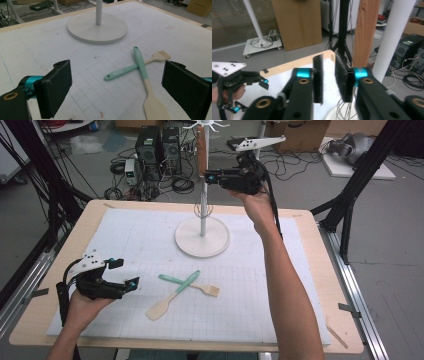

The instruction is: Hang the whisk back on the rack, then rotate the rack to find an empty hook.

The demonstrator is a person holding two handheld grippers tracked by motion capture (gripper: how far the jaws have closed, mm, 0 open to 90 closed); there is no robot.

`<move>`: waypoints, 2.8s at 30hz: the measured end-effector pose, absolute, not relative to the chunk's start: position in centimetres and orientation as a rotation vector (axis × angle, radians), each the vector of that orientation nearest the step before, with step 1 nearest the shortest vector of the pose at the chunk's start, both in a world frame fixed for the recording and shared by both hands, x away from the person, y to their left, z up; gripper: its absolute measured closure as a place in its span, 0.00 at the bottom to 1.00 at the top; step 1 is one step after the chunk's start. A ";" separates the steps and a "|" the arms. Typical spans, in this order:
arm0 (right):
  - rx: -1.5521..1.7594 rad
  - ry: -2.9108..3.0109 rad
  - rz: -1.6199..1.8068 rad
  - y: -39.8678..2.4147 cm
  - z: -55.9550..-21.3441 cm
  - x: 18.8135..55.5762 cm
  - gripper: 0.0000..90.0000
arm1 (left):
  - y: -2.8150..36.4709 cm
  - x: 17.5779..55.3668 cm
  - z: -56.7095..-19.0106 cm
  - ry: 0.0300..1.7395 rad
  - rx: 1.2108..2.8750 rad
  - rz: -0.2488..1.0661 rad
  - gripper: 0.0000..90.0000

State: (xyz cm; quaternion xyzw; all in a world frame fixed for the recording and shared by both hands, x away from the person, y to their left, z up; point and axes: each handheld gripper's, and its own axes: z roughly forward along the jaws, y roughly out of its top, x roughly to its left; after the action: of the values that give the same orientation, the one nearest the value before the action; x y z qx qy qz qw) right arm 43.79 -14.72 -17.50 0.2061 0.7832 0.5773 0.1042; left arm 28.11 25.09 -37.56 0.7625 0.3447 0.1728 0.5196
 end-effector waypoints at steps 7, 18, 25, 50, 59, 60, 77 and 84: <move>0.559 2.358 1.697 -14.8 -17.5 43.8 0.99 | 25.1 28.1 -37.6 0.826 1.832 0.418 0.11; 0.542 2.345 1.728 -15.4 -16.6 43.5 0.99 | 25.2 28.1 -37.5 0.816 1.832 0.418 0.11; 0.541 2.347 1.718 -15.7 -15.3 44.2 0.99 | 25.1 28.2 -37.5 0.814 1.834 0.415 0.11; 0.539 2.294 1.710 -15.7 -11.1 46.3 0.99 | 25.2 28.7 -38.0 0.823 1.837 0.402 0.11; 0.549 2.272 1.700 -14.4 -10.6 46.4 0.99 | 25.2 28.7 -38.0 0.821 1.835 0.398 0.11; 0.555 2.265 1.696 -14.3 -10.6 46.5 0.99 | 25.2 28.7 -38.0 0.821 1.834 0.397 0.11; 0.612 2.192 1.660 -12.9 -10.3 46.5 0.99 | 25.4 28.7 -37.9 0.823 1.827 0.397 0.11; 0.615 2.183 1.631 -12.0 -10.2 46.4 0.99 | 25.4 28.7 -37.9 0.821 1.827 0.394 0.11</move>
State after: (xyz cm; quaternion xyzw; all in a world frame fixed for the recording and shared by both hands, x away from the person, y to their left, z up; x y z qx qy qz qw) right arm 46.35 -12.00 -10.22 0.2168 0.7696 0.5751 0.1729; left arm 28.69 25.43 -37.94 0.7629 0.3430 0.1645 0.5228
